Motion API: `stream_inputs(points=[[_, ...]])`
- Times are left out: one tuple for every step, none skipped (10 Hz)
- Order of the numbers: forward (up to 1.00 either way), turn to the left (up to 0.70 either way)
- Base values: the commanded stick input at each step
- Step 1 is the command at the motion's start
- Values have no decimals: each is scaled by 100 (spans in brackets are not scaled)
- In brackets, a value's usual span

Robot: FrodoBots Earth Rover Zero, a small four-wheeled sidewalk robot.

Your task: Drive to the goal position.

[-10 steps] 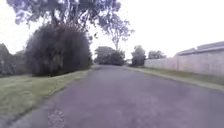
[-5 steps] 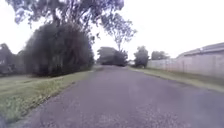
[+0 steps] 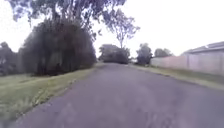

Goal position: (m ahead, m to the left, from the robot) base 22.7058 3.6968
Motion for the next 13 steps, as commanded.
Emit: stream_inputs(points=[[85,-34],[85,-28],[85,-5],[85,0],[85,0],[85,0],[85,0],[85,0],[85,0],[85,0],[85,0],[85,0],[85,0]])
